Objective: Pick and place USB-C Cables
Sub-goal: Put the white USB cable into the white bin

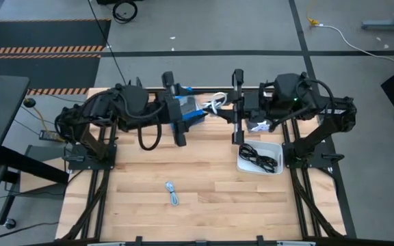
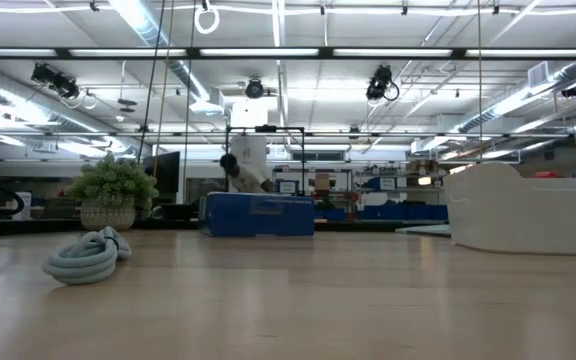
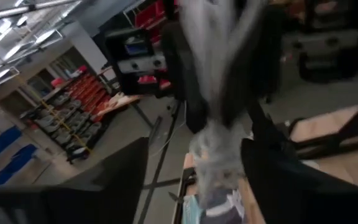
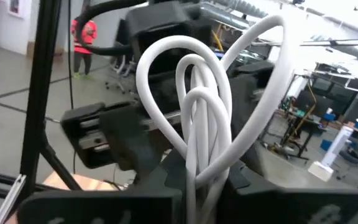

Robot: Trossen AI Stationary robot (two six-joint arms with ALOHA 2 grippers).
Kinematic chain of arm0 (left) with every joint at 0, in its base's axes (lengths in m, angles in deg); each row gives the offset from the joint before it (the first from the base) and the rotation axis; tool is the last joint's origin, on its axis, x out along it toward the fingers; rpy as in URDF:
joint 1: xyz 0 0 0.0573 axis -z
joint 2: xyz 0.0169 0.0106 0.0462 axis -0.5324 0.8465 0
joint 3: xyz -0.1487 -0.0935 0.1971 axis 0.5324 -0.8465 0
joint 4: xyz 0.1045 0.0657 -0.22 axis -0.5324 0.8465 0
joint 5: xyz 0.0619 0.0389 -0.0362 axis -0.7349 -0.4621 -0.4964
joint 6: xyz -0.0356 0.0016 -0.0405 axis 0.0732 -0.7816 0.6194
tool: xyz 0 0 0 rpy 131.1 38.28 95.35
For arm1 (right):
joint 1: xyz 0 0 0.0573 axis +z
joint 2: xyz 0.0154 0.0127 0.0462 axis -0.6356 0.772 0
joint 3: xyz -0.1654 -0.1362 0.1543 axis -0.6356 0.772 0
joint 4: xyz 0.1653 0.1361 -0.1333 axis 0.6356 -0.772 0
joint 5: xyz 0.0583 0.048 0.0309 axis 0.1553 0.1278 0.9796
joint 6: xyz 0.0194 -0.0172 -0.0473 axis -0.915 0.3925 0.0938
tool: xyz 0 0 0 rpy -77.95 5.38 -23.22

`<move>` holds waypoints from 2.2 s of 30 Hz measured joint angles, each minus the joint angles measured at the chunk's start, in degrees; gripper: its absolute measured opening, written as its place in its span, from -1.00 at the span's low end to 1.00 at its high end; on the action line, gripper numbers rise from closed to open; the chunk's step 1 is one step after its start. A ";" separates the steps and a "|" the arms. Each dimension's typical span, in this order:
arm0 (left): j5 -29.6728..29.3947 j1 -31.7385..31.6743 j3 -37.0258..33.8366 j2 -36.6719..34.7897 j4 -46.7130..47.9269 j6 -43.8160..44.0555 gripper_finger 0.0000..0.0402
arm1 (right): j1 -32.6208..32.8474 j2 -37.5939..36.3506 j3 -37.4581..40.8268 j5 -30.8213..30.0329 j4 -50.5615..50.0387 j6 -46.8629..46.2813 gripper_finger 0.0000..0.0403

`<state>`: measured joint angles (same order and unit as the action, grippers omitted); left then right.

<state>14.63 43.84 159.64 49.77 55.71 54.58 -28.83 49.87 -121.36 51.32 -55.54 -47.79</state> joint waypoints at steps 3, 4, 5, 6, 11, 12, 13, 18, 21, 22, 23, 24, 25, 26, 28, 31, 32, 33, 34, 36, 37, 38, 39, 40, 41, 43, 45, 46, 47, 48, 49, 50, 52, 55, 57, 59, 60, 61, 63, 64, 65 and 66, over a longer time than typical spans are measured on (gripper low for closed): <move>-1.92 0.68 -0.02 0.00 2.41 0.00 0.50 | 0.65 -0.59 -0.02 -1.44 -1.73 -0.22 -0.81; -2.40 0.94 -0.02 -0.05 3.19 0.00 0.53 | 0.96 -0.78 -0.02 -1.98 -2.16 -0.34 -0.81; -2.80 1.19 -0.02 -0.16 3.98 0.23 0.55 | 1.32 -0.99 -0.02 -2.73 -3.47 -0.51 -0.81; -3.26 1.42 -0.02 -0.27 4.58 0.69 0.56 | 1.52 -1.14 -0.02 -3.44 -4.75 -0.88 -0.81; -5.72 2.80 -0.02 -0.31 9.31 2.14 0.53 | 2.09 -2.09 -0.02 -7.02 -15.07 -5.89 -0.80; -6.49 3.16 -0.02 -0.31 10.08 2.21 0.51 | 2.07 -2.18 -0.02 -7.70 -17.46 -7.27 -0.80; -7.25 3.59 -0.02 -0.32 10.76 2.37 0.50 | 2.05 -2.25 -0.02 -8.33 -20.16 -8.75 -0.80; -8.26 5.08 -0.02 -0.33 13.65 4.21 0.44 | 2.07 -2.32 -0.02 -9.52 -30.65 -15.80 -0.80; -8.32 5.47 -0.02 -0.33 16.28 6.01 0.43 | 2.05 -2.32 0.26 -9.71 -34.60 -19.05 -0.80; -8.32 5.49 -0.02 -0.33 17.46 6.85 0.43 | 2.05 -2.33 0.40 -9.72 -35.87 -20.02 -0.80; -8.34 5.49 -0.02 -0.33 18.59 7.44 0.43 | 2.07 -2.32 0.54 -9.71 -37.58 -21.11 -0.80; -8.48 5.51 -0.02 -0.33 19.56 8.17 0.43 | 2.07 -2.32 0.70 -9.69 -39.50 -22.42 -0.80; -8.67 5.51 -0.02 -0.33 20.72 8.92 0.43 | 2.07 -2.32 0.97 -9.69 -41.02 -23.81 -0.80; -8.75 5.51 -0.02 -0.33 21.96 9.64 0.43 | 2.07 -2.34 1.44 -9.72 -42.28 -25.19 -0.80; -8.94 5.51 -0.02 -0.33 23.81 10.88 0.42 | 2.17 -2.38 2.82 -10.27 -44.94 -27.88 -0.80; -9.01 5.51 -0.02 -0.33 25.53 12.54 0.42 | 2.84 -2.42 5.40 -10.63 -47.34 -31.28 -0.79; -9.00 5.51 -0.02 -0.33 26.03 13.11 0.42 | 3.17 -2.51 6.33 -10.63 -47.87 -32.30 -0.79; -9.00 5.51 -0.02 -0.33 26.47 13.48 0.42 | 3.50 -2.66 7.53 -10.63 -48.02 -33.29 -0.79; -9.05 5.51 -0.02 -0.33 26.86 14.07 0.42 | 3.85 -2.90 8.74 -10.66 -47.90 -34.10 -0.79; -9.15 5.51 -0.02 -0.33 28.27 15.21 0.42 | 4.64 -3.37 11.53 -10.73 -47.62 -35.79 -0.79; -9.16 5.51 -0.02 -0.33 29.06 15.97 0.42 | 4.99 -3.66 12.96 -10.76 -47.32 -36.64 -0.79; -9.15 5.49 -0.02 -0.33 29.92 16.57 0.42 | 5.39 -3.94 14.40 -10.82 -47.20 -37.55 -0.79; -9.15 5.49 -0.02 -0.33 30.86 17.36 0.42 | 5.77 -4.24 15.85 -10.90 -47.34 -38.42 -0.79; -9.15 5.49 -0.02 -0.33 31.70 18.01 0.42 | 6.19 -4.64 17.37 -11.04 -47.22 -39.41 -0.79; -9.17 5.51 -0.02 -0.33 32.48 18.85 0.42 | 6.51 -5.08 18.90 -11.09 -47.17 -40.41 -0.79; -9.66 5.49 -0.02 -0.33 34.17 20.14 0.42 | 7.13 -5.93 22.04 -11.09 -47.12 -42.56 -0.79; -10.61 5.65 -0.02 -0.33 35.31 21.17 0.42 | 7.71 -6.74 25.16 -11.12 -47.06 -44.75 -0.79; -10.99 5.84 -0.02 -0.33 35.66 21.76 0.42 | 8.01 -7.22 26.81 -11.12 -46.81 -45.78 -0.79; -11.31 5.92 -0.02 -0.33 35.95 22.09 0.42 | 8.27 -7.70 28.30 -11.12 -46.64 -46.80 -0.80; -11.38 5.91 -0.02 -0.33 36.29 22.23 0.42 | 8.58 -8.27 29.83 -11.12 -46.20 -47.73 -0.80; -11.43 5.95 -0.02 -0.33 36.46 22.33 0.42 | 8.91 -8.80 31.30 -11.14 -45.72 -48.61 -0.80; -11.44 6.01 -0.02 -0.33 36.47 22.46 0.42 | 9.20 -9.31 32.77 -11.14 -45.36 -49.55 -0.80; -11.47 6.24 -0.02 -0.33 36.45 22.56 0.42 | 9.75 -10.32 35.77 -11.11 -44.24 -51.09 -0.80; -11.45 6.28 -0.02 -0.33 36.45 22.96 0.42 | 10.43 -11.63 40.24 -10.60 -43.19 -53.20 -0.80; -11.46 6.32 -0.02 -0.33 36.53 23.64 0.42 | 10.80 -12.36 43.25 -10.13 -43.21 -54.77 -0.80; -11.45 6.32 -0.02 -0.33 36.74 23.87 0.42 | 10.84 -12.72 46.19 -8.88 -43.28 -56.13 -0.80; -11.45 6.32 -0.02 -0.33 36.77 23.98 0.42 | 10.82 -12.74 47.58 -8.18 -43.32 -56.68 -0.80; -11.45 6.32 -0.02 -0.33 36.77 24.04 0.42 | 10.79 -12.72 48.88 -7.45 -43.33 -57.14 -0.80; -11.45 6.32 -0.02 -0.33 36.77 24.04 0.42 | 10.82 -12.72 51.31 -6.37 -42.90 -57.56 -0.80; -11.45 6.32 -0.02 -0.33 36.77 24.04 0.42 | 10.78 -12.72 52.51 -5.80 -42.49 -57.72 -0.80; -11.45 6.32 -0.02 -0.33 36.77 24.05 0.42 | 10.65 -12.70 53.53 -5.42 -42.36 -57.89 -0.80; -11.45 6.32 -0.02 -0.33 36.77 24.05 0.42 | 10.64 -12.70 54.45 -5.09 -42.40 -58.20 -0.80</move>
<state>3.18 50.16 159.62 49.44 92.48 78.64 -18.19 37.17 -66.91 46.23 -97.94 -106.00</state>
